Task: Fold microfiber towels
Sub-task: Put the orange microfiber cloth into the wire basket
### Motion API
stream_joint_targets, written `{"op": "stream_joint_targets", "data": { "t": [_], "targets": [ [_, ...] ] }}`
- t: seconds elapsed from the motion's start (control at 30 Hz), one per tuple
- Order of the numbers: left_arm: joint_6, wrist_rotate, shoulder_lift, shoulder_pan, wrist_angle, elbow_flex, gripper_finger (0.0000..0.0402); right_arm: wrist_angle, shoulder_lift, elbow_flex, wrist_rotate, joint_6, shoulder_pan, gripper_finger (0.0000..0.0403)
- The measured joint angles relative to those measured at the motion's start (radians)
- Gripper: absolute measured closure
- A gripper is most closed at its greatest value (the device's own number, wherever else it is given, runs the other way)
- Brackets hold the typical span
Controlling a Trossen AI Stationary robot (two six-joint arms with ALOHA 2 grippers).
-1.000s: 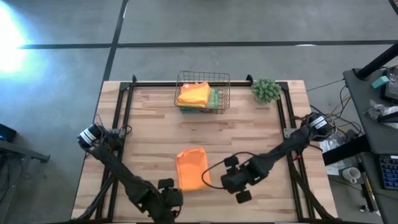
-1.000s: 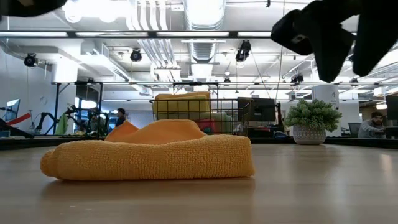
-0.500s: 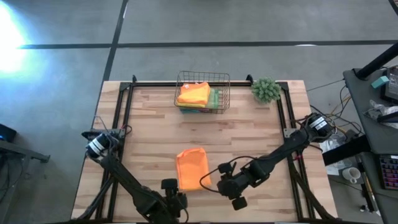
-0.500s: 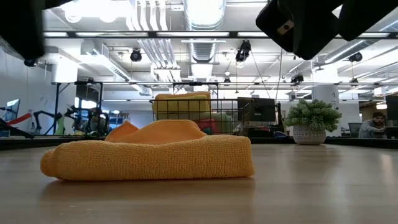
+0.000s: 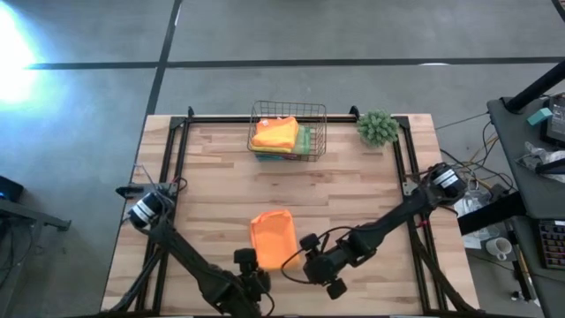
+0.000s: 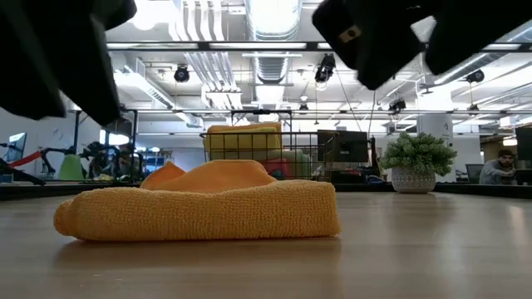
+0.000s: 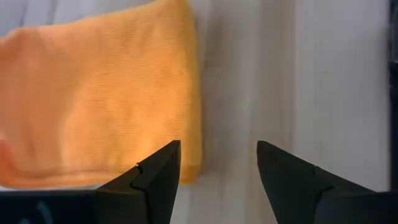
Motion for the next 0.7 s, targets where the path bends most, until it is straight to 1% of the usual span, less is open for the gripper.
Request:
{"op": "stream_joint_targets", "data": {
  "t": [0.13,0.3,0.47,0.7],
  "targets": [
    [0.015,-0.015,0.0,0.017,-0.004,-0.016,0.0206,0.047,0.021,0.001,0.002,-0.023,-0.015,0.0241],
    [0.069,-0.01,0.009,0.02,-0.004,-0.029,0.0206,0.052,0.053,0.001,0.001,-0.022,-0.03,0.0241],
    [0.071,-0.006,0.009,0.02,-0.004,-0.033,0.0206,0.07,0.066,0.001,0.077,-0.075,-0.029,0.0241],
    [0.071,0.016,0.022,0.027,0.027,-0.056,0.0206,0.12,0.098,0.002,0.086,-0.103,-0.036,0.0241]
  ]
}}
